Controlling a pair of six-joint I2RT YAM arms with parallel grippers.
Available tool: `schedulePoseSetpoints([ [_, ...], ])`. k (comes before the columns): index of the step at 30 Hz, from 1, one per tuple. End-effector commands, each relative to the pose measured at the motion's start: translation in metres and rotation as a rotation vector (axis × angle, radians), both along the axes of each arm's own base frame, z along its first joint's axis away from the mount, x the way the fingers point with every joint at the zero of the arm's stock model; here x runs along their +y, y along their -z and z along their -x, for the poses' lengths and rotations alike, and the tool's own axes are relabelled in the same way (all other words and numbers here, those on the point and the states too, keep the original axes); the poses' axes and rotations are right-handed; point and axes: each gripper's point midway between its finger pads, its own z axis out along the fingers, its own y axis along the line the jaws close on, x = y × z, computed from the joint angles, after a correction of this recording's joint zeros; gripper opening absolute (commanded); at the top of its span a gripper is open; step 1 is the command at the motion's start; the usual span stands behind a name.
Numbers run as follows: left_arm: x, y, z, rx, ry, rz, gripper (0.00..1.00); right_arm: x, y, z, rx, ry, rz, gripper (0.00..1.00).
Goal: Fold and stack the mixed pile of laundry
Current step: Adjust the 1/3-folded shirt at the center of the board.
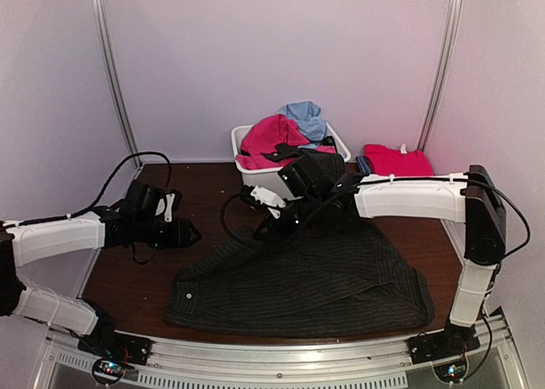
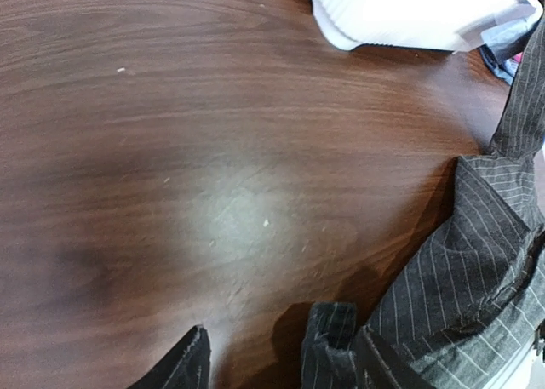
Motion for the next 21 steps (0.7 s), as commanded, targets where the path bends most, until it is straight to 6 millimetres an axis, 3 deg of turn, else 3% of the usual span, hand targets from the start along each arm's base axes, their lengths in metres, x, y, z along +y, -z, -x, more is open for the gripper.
schedulePoseSetpoints([
  [1, -0.039, -0.019, -0.036, -0.107, 0.091, 0.138, 0.59, 0.008, -0.033, -0.032, -0.221, 0.034, -0.026, 0.0],
  [4, -0.076, -0.019, -0.049, -0.103, 0.209, 0.271, 0.55, 0.007, -0.04, -0.038, -0.302, 0.031, -0.027, 0.0],
  [6, -0.092, -0.005, -0.044, -0.027, 0.279, 0.32, 0.46, 0.003, -0.047, -0.043, -0.355, 0.051, -0.028, 0.0],
  [8, -0.101, -0.003, -0.033, -0.008, 0.343, 0.383, 0.35, -0.002, -0.054, -0.049, -0.414, 0.082, -0.033, 0.0],
  [11, -0.091, -0.003, -0.008, 0.001, 0.359, 0.385, 0.25, -0.005, -0.059, -0.062, -0.478, 0.126, -0.046, 0.0],
  [14, -0.075, -0.011, 0.015, -0.007, 0.36, 0.347, 0.17, 0.005, -0.054, -0.078, -0.498, 0.142, -0.041, 0.0],
  [18, -0.05, -0.019, 0.031, -0.002, 0.254, 0.324, 0.03, 0.035, -0.054, -0.1, -0.514, 0.152, -0.079, 0.0],
  [21, -0.014, -0.012, 0.033, 0.019, 0.064, 0.238, 0.0, 0.06, -0.054, -0.108, -0.52, 0.146, -0.137, 0.0],
])
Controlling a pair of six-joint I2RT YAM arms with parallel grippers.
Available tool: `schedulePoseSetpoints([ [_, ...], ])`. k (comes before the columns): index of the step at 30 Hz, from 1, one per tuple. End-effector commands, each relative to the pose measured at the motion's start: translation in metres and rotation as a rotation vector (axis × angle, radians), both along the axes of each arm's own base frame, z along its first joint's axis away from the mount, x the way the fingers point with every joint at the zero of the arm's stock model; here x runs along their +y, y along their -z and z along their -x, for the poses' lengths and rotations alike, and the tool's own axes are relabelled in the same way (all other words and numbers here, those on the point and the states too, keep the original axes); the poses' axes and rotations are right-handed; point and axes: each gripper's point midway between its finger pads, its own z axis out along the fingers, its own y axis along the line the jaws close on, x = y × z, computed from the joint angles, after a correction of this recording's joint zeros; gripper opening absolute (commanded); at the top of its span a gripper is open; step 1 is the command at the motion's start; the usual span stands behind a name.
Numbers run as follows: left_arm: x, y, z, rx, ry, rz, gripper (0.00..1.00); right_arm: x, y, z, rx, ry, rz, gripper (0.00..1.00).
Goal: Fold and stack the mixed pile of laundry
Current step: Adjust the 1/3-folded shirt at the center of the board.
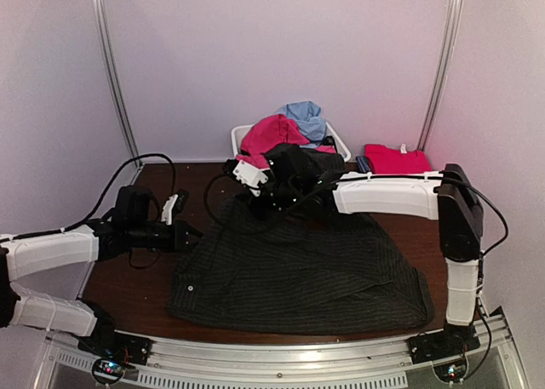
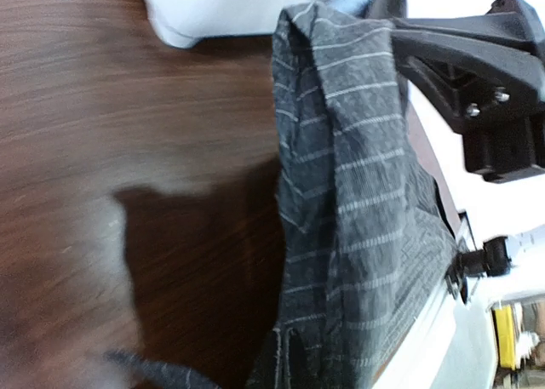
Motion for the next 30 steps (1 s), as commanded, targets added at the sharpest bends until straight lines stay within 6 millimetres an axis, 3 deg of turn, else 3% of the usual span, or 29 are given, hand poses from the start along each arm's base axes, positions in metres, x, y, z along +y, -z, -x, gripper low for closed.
schedulePoseSetpoints([
  [1, 0.055, 0.018, 0.004, 0.092, -0.274, -0.136, 0.03, 0.035, -0.009, -0.021, -0.062, 0.001, -0.097, 0.0],
  [2, 0.074, 0.019, 0.001, 0.087, -0.369, -0.183, 0.1, 0.044, -0.008, -0.021, -0.065, -0.015, -0.115, 0.0],
  [4, 0.099, 0.01, 0.0, 0.068, -0.499, -0.216, 0.36, 0.061, -0.003, -0.021, -0.064, -0.031, -0.124, 0.03],
  [5, 0.109, 0.007, -0.002, 0.062, -0.544, -0.223, 0.53, 0.065, 0.001, -0.025, -0.061, -0.019, -0.111, 0.13],
  [6, 0.119, 0.007, -0.004, 0.065, -0.585, -0.238, 0.63, 0.068, 0.004, -0.029, -0.053, 0.007, -0.098, 0.19],
  [8, 0.139, 0.005, -0.011, 0.068, -0.666, -0.278, 0.69, 0.06, 0.007, -0.038, -0.035, 0.073, -0.072, 0.36],
  [10, 0.142, 0.0, -0.023, 0.043, -0.669, -0.293, 0.7, 0.043, -0.008, -0.041, -0.024, 0.127, -0.079, 0.54],
  [12, 0.131, -0.006, -0.039, -0.004, -0.621, -0.292, 0.7, 0.022, -0.024, -0.04, 0.009, 0.164, -0.097, 0.63],
  [15, 0.096, -0.017, -0.065, -0.072, -0.459, -0.234, 0.64, -0.012, -0.042, -0.027, 0.102, 0.163, -0.131, 0.66],
  [17, 0.067, -0.032, -0.086, -0.147, -0.362, -0.219, 0.6, -0.039, -0.044, -0.013, 0.181, 0.149, -0.159, 0.66],
  [20, 0.039, -0.023, -0.11, -0.152, -0.26, -0.298, 0.55, -0.092, -0.01, 0.0, 0.354, 0.21, -0.162, 0.66],
  [23, -0.001, -0.015, -0.12, -0.169, -0.128, -0.302, 0.47, -0.144, 0.022, 0.009, 0.464, 0.3, -0.146, 0.64],
  [25, -0.023, 0.006, -0.124, -0.14, -0.059, -0.333, 0.46, -0.175, 0.041, 0.015, 0.526, 0.36, -0.154, 0.63],
  [27, -0.03, 0.028, -0.128, -0.08, -0.048, -0.344, 0.39, -0.202, 0.054, 0.018, 0.581, 0.412, -0.182, 0.62],
  [30, -0.023, 0.063, -0.128, 0.011, -0.073, -0.406, 0.35, -0.236, 0.074, 0.018, 0.627, 0.505, -0.196, 0.59],
])
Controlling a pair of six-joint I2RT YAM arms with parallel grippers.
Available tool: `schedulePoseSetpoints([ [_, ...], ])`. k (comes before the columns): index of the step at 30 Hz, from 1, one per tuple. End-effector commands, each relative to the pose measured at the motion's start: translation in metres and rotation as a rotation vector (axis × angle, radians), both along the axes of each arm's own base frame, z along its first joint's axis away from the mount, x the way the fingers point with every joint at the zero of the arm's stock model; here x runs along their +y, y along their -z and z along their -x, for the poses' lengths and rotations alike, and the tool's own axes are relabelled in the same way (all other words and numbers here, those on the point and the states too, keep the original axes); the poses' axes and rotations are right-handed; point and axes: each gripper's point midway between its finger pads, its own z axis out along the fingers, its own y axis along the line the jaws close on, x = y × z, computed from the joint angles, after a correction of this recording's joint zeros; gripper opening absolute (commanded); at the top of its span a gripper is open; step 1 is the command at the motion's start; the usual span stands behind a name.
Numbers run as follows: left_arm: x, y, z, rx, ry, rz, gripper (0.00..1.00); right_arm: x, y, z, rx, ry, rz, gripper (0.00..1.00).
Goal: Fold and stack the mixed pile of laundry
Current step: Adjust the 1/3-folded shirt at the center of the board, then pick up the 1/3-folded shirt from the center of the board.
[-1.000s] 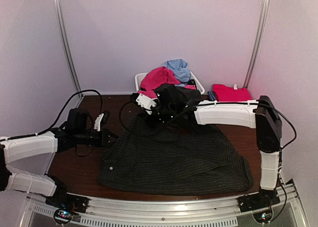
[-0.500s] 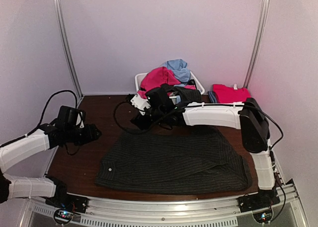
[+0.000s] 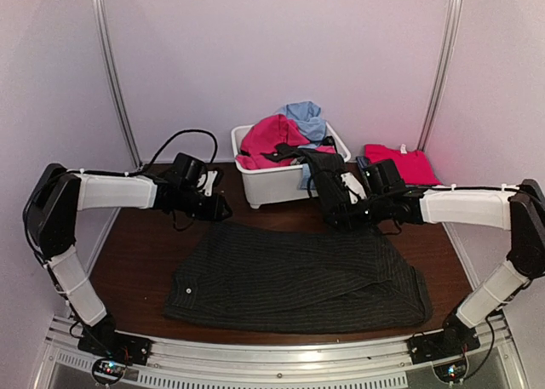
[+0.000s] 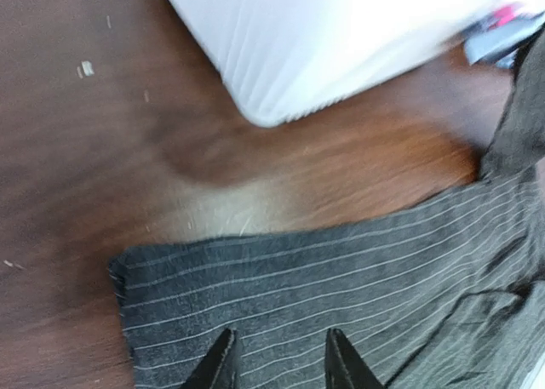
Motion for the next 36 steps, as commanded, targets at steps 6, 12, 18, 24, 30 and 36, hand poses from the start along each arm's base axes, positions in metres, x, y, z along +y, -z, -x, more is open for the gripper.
schedulePoseSetpoints([
  [6, 0.052, 0.084, 0.019, 0.22, -0.137, -0.113, 0.28, -0.077, 0.051, 0.004, 0.205, 0.21, -0.067, 0.58],
  [12, 0.087, 0.11, 0.038, 0.297, -0.204, -0.157, 0.28, -0.133, 0.027, -0.042, 0.105, 0.365, -0.141, 0.6],
  [18, 0.08, 0.096, 0.028, 0.262, -0.189, -0.121, 0.31, -0.141, 0.038, -0.095, 0.091, 0.321, -0.097, 0.6],
  [24, 0.074, 0.083, 0.02, 0.235, -0.16, -0.104, 0.4, -0.109, 0.043, -0.109, 0.022, 0.087, -0.15, 0.63],
  [30, 0.07, 0.08, 0.017, 0.228, -0.149, -0.092, 0.45, -0.091, 0.042, -0.131, 0.02, -0.025, -0.198, 0.66],
  [36, 0.069, 0.063, 0.008, 0.166, -0.137, -0.092, 0.52, -0.075, 0.039, -0.146, 0.029, -0.109, -0.266, 0.64],
])
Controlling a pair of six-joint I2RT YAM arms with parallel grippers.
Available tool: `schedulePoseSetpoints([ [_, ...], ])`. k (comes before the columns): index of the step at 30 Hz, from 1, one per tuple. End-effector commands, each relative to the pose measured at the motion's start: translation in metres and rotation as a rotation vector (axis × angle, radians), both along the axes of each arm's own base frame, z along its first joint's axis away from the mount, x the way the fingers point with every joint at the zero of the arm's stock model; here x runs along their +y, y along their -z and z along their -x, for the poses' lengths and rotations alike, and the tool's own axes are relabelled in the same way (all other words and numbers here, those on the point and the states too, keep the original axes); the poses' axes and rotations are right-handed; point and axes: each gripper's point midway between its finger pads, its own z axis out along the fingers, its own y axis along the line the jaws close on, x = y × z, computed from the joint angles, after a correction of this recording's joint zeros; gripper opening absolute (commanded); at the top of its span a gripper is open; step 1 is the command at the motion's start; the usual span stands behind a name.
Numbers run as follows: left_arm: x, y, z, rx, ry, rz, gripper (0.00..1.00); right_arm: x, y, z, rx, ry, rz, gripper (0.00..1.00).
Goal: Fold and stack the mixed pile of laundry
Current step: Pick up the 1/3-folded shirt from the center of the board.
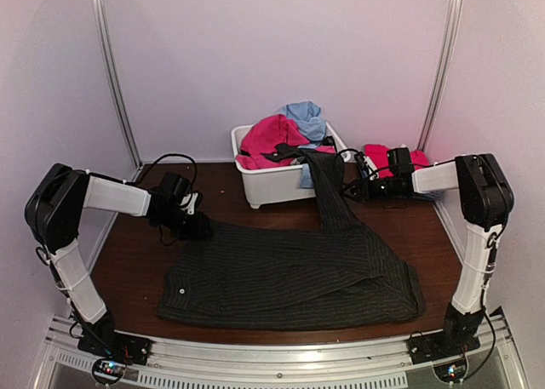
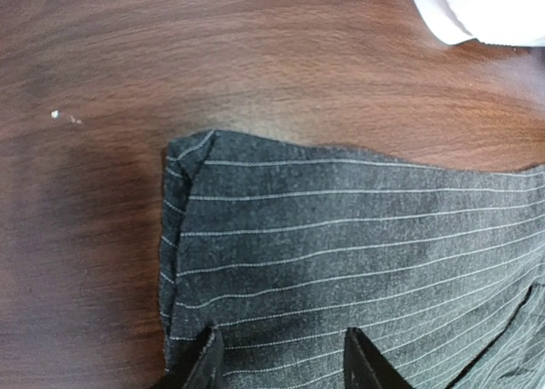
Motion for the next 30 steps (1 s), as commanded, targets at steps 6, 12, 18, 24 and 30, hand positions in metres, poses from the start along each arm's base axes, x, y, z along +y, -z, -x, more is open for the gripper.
schedulePoseSetpoints([
  [6, 0.029, -0.045, -0.041, -0.139, -0.039, -0.066, 0.63, 0.023, -0.02, -0.006, -0.04, -0.151, -0.115, 0.51],
  [12, 0.031, -0.033, -0.064, -0.131, 0.012, -0.047, 0.63, 0.03, -0.025, -0.001, -0.048, -0.186, -0.152, 0.34],
  [18, 0.025, -0.026, -0.072, -0.128, 0.041, -0.035, 0.63, 0.032, -0.029, 0.0, -0.05, -0.195, -0.156, 0.13],
  [24, 0.027, -0.021, -0.072, -0.14, 0.105, -0.07, 0.62, 0.026, -0.047, 0.001, -0.075, -0.152, -0.117, 0.0],
  [30, 0.03, -0.018, -0.081, -0.204, 0.173, -0.097, 0.57, 0.012, -0.077, 0.001, -0.119, -0.036, -0.08, 0.0],
])
